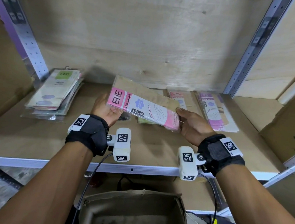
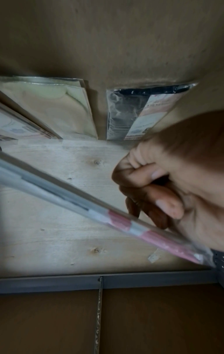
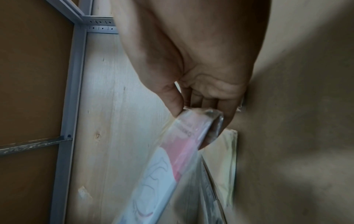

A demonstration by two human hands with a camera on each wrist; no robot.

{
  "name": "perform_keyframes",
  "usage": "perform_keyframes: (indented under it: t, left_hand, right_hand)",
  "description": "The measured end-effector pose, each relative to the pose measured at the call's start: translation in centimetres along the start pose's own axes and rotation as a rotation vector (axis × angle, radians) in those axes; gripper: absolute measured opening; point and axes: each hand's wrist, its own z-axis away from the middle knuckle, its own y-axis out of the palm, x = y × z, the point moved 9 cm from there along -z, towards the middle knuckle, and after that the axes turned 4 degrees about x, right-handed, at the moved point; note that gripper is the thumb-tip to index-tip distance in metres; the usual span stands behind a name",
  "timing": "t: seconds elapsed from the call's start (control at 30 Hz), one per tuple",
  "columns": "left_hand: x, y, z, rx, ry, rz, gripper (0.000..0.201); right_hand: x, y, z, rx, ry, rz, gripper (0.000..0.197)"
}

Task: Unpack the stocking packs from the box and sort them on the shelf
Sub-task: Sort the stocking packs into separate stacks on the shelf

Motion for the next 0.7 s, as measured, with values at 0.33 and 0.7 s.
perform_keyframes:
  t: [0.33,0.7]
  left_hand:
    - [1.2,-1.1,-2.3,-0.003,-0.159,0.336,0.089]
    - [5.9,4.4,-0.4,0.297,-0.183,-0.429,0.037]
  right_hand:
    - [1.1,-1.3,-0.7,-0.060,-0.064,-0.195,0.009]
    - [0.5,1.3,-0.7,0.011,-0.067,-0.252,0.014]
